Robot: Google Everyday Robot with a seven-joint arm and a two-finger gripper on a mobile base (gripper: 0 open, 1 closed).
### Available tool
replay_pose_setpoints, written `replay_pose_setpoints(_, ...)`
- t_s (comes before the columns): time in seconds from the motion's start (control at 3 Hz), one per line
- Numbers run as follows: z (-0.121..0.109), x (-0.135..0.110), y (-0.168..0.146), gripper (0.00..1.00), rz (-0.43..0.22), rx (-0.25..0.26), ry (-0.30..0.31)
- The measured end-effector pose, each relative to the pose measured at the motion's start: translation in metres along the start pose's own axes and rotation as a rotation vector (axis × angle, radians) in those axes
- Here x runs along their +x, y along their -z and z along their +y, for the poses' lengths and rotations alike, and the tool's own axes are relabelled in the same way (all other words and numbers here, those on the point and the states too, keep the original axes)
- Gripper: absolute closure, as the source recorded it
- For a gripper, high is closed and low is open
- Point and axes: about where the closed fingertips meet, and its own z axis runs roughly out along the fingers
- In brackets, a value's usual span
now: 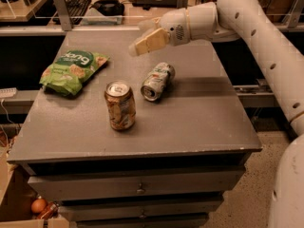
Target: Knock 7up can over
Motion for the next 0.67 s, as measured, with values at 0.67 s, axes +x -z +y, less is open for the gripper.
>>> replay_pose_setpoints(0.67, -0.015, 0.009, 0.057, 0.00, 0.042, 0.099, 0.051)
